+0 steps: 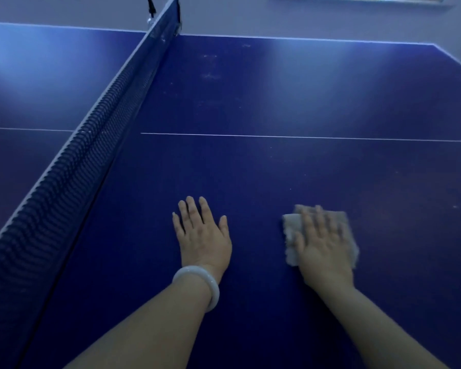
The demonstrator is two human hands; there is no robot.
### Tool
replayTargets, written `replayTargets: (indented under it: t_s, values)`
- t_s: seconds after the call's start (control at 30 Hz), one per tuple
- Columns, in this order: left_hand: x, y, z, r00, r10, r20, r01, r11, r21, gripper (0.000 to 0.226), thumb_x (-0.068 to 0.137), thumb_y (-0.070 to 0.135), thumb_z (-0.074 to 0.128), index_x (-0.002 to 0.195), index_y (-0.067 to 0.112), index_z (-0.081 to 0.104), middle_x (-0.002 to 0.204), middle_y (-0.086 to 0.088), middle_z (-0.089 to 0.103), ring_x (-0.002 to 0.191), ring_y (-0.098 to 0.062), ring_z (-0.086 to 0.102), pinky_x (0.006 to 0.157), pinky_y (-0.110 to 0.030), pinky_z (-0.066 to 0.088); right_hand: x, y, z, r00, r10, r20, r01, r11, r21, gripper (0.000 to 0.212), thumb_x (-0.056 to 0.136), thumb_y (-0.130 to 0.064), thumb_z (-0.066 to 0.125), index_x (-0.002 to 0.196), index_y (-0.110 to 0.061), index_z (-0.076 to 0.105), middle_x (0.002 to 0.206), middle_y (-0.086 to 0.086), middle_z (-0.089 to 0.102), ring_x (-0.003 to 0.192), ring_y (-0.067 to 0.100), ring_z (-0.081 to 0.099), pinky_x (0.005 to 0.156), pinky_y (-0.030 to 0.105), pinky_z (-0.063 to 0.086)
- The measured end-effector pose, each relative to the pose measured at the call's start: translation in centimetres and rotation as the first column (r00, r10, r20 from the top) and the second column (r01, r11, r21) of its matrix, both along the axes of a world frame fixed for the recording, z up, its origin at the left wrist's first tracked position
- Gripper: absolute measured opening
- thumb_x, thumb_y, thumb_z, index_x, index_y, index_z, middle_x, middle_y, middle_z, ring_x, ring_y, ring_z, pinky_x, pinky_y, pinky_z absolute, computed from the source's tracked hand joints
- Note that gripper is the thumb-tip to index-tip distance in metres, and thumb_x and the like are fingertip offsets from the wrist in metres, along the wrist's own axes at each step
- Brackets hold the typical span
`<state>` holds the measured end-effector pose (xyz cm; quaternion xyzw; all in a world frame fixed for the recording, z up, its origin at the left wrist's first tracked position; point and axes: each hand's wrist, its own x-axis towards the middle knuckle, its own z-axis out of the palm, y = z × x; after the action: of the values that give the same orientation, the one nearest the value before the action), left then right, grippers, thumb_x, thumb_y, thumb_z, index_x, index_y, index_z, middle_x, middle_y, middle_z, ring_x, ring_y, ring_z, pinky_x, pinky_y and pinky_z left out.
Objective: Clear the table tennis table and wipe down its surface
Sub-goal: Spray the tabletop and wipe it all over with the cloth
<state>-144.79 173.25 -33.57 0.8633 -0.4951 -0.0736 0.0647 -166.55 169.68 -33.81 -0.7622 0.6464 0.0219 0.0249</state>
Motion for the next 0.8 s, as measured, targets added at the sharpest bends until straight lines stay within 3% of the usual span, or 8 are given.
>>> replayTargets:
  t_s: [0.1, 0.17, 0.27, 0.43, 0.5, 0.63, 0.7, 0.8]
  values:
    - [-0.2, -0.1, 0.0, 1.0, 0.0, 0.009, 0.0, 1.0, -0.009, 0.069, 0.098, 0.05, 0.006, 0.154, 0.011, -0.004, 0.162, -0.015, -0.007, 0.15, -0.029, -0.01, 0.122, -0.049, -0.004, -4.5, -1.1, 0.8, 0.926, -0.369, 0.076, 0.367, 0.929, 0.046, 0.061, 0.101, -0.042, 0.007, 0.157, -0.021, -0.004, 0.165, 0.007, -0.005, 0.151, 0.027, -0.007, 0.122, 0.05, 0.0]
    - [-0.4, -0.1, 0.0, 1.0, 0.006, 0.014, -0.006, 1.0, -0.013, 0.068, 0.099, 0.048, 0.007, 0.155, 0.01, -0.002, 0.163, -0.015, -0.005, 0.15, -0.029, -0.009, 0.122, -0.049, -0.003, -3.7, -1.3, 1.1, 0.902, -0.429, 0.048, 0.427, 0.903, 0.048, 0.062, 0.102, -0.043, 0.008, 0.157, -0.017, -0.003, 0.165, 0.01, -0.004, 0.151, 0.029, -0.005, 0.122, 0.051, 0.003]
    - [-0.5, -0.2, 0.1, 0.999, 0.012, 0.038, -0.012, 1.0, 0.012, 0.068, 0.097, 0.047, 0.003, 0.154, 0.011, -0.004, 0.163, -0.015, -0.005, 0.15, -0.029, -0.009, 0.122, -0.048, -0.003, 1.3, -2.3, 0.6, 0.995, -0.092, 0.03, 0.093, 0.995, -0.028, 0.062, 0.102, -0.041, 0.01, 0.156, -0.017, -0.009, 0.164, 0.014, -0.006, 0.151, 0.03, -0.009, 0.122, 0.05, 0.001]
    - [-0.6, -0.5, 0.1, 0.998, 0.032, 0.057, -0.033, 0.999, 0.032, 0.071, 0.092, 0.049, -0.007, 0.154, 0.013, -0.006, 0.163, -0.013, -0.007, 0.15, -0.027, -0.011, 0.122, -0.047, -0.004, 5.6, -9.9, 0.9, 0.918, 0.395, -0.04, -0.393, 0.918, 0.057, 0.058, 0.104, -0.044, 0.008, 0.156, -0.023, -0.007, 0.163, 0.003, -0.015, 0.149, 0.02, -0.019, 0.121, 0.05, -0.009]
    - [-0.5, -0.6, -0.1, 0.998, 0.034, 0.06, -0.036, 0.999, 0.035, 0.075, 0.089, 0.049, -0.015, 0.154, 0.014, -0.008, 0.163, -0.012, -0.01, 0.149, -0.027, -0.014, 0.122, -0.048, -0.005, 2.9, -13.9, 1.2, 0.948, 0.299, -0.106, -0.289, 0.952, 0.105, 0.057, 0.104, -0.04, 0.012, 0.157, -0.024, -0.003, 0.164, 0.002, -0.013, 0.15, 0.021, -0.018, 0.119, 0.053, -0.006]
    - [-0.6, -0.6, -0.2, 0.997, 0.029, 0.077, -0.031, 0.999, 0.034, 0.079, 0.085, 0.049, -0.024, 0.154, 0.013, -0.009, 0.162, -0.014, -0.009, 0.149, -0.028, -0.014, 0.121, -0.047, -0.008, -1.6, -15.2, 1.4, 0.975, -0.213, -0.062, 0.221, 0.962, 0.163, 0.062, 0.103, -0.039, 0.023, 0.156, -0.029, -0.008, 0.163, 0.002, -0.02, 0.149, 0.029, -0.017, 0.112, 0.072, -0.002]
    - [-0.6, -0.6, -0.1, 0.996, 0.027, 0.08, -0.03, 0.999, 0.037, 0.081, 0.083, 0.049, -0.023, 0.154, 0.013, -0.007, 0.163, -0.014, -0.007, 0.15, -0.028, -0.013, 0.121, -0.047, -0.008, 0.8, -13.5, 1.2, 0.973, -0.232, -0.008, 0.231, 0.962, 0.148, 0.06, 0.103, -0.044, 0.012, 0.156, -0.028, -0.01, 0.164, 0.005, -0.015, 0.15, 0.03, -0.013, 0.113, 0.07, -0.002]
    - [-0.6, -0.6, 0.0, 0.996, 0.027, 0.085, -0.032, 0.998, 0.051, 0.082, 0.083, 0.049, -0.021, 0.155, 0.013, -0.003, 0.163, -0.013, -0.005, 0.15, -0.027, -0.012, 0.122, -0.047, -0.006, 7.2, -13.0, 0.8, 0.999, 0.011, 0.03, -0.014, 0.995, 0.101, 0.06, 0.103, -0.047, 0.01, 0.156, -0.027, -0.009, 0.164, 0.007, -0.014, 0.15, 0.03, -0.014, 0.114, 0.067, -0.009]
